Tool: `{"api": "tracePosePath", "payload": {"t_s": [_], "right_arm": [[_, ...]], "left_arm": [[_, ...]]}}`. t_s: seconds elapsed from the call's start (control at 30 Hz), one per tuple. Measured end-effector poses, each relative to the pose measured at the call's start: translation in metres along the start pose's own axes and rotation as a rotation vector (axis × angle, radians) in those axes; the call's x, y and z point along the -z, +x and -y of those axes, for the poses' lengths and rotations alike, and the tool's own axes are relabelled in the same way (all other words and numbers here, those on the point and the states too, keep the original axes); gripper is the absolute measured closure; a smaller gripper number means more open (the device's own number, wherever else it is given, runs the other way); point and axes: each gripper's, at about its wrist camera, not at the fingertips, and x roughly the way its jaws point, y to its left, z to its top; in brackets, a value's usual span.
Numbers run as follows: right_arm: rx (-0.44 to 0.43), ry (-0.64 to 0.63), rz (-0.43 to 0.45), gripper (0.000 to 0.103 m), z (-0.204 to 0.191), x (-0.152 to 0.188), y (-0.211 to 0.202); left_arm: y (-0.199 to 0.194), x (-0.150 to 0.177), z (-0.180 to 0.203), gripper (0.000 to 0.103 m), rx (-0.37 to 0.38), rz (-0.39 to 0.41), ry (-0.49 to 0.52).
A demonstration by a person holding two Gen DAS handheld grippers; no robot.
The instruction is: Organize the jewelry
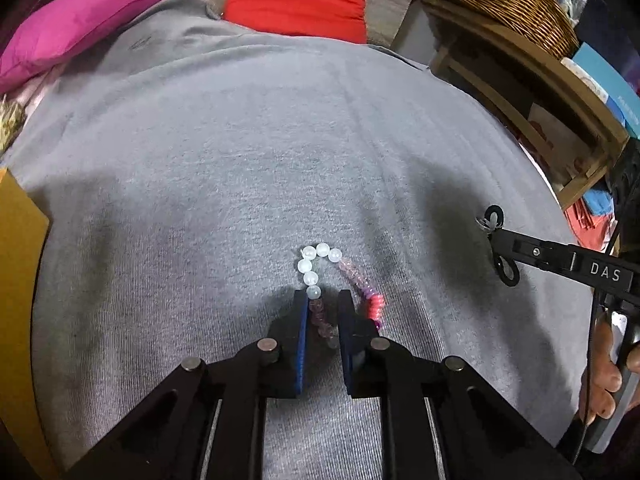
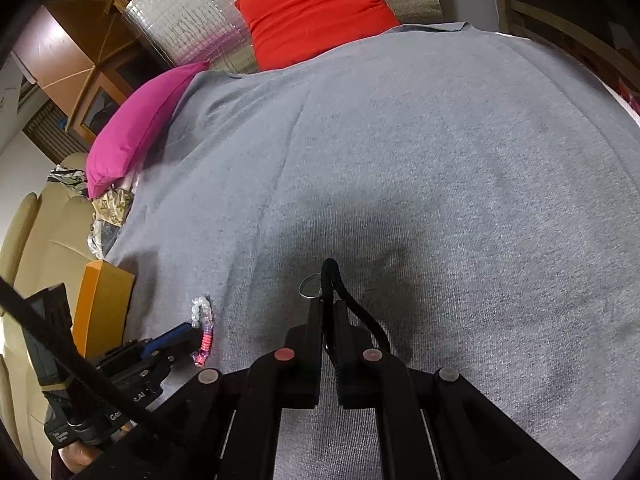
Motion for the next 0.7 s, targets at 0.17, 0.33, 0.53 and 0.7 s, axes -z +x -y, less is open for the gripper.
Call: {"api": "tracePosePath", "payload": {"t_s": [0.17,0.33,0.53,0.7], "right_arm": [[0.000,-0.001,0.009,0.097,0.001,0.001,-0.002],[-0.008,-0.008,0.017,0.097,-0.001,-0.001,-0.005],[-0.011,-0.021,0.025,0.097,-0.006,0.000,-0.007],[-0.011,-0.021,0.026,0.097,-0.005,0.000,-0.006]], "left_arm": [[0.000,-0.002,0.004,0.095,-0.005,0.016,0.003],[-0.011,0.000,0.005,0.096,-0.002,0.051,0.020],[-0.033,0.001,0.010,0.096,0.020,0.105,0.041],[-0.051,0.005,0.007,0.096,0.029,0.142,0.056]]}}
